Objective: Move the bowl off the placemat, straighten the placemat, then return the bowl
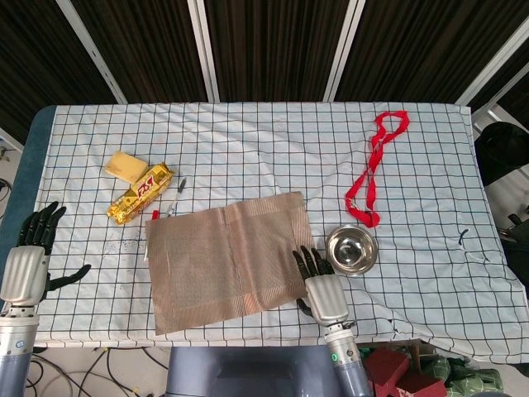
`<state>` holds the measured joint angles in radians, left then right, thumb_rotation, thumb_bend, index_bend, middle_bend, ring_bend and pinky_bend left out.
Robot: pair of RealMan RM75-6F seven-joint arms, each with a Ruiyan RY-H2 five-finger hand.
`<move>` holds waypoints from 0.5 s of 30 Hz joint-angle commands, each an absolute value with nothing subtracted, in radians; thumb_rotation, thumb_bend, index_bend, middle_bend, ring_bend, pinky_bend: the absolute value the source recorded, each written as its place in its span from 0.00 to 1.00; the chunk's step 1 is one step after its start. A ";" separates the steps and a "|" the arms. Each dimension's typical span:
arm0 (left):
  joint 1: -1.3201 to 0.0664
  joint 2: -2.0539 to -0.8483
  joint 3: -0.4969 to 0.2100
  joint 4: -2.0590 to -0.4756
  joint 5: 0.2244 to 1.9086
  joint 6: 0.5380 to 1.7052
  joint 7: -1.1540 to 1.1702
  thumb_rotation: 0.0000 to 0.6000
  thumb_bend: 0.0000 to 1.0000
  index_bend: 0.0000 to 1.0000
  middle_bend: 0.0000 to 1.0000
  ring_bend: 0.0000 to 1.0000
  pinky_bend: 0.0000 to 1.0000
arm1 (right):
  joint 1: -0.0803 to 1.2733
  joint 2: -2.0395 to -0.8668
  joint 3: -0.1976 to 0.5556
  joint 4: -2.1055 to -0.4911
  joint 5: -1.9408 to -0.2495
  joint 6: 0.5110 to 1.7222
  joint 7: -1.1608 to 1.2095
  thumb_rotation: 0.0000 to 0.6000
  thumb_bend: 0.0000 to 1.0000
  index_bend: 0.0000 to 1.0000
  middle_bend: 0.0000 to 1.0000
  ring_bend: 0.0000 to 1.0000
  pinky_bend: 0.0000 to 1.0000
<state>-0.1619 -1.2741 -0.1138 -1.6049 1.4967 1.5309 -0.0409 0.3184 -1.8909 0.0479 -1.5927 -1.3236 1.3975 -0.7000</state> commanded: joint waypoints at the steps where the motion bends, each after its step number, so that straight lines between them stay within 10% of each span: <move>1: -0.162 -1.273 -0.109 -1.606 1.503 1.530 -0.034 1.00 0.02 0.02 0.00 0.00 0.00 | 0.322 -1.810 0.081 -1.640 -1.342 1.419 -0.722 1.00 0.17 0.00 0.00 0.00 0.18; 15: -0.175 -1.266 -0.083 -1.649 1.526 1.497 0.058 1.00 0.02 0.01 0.00 0.00 0.00 | 0.284 -1.427 0.193 -1.791 -1.323 1.458 -0.617 1.00 0.18 0.00 0.00 0.00 0.18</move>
<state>-0.1725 -1.2671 -0.0850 -1.6423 1.5248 1.5010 0.0507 0.2960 -1.4720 0.1695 -1.7702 -1.3349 1.4523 -0.6526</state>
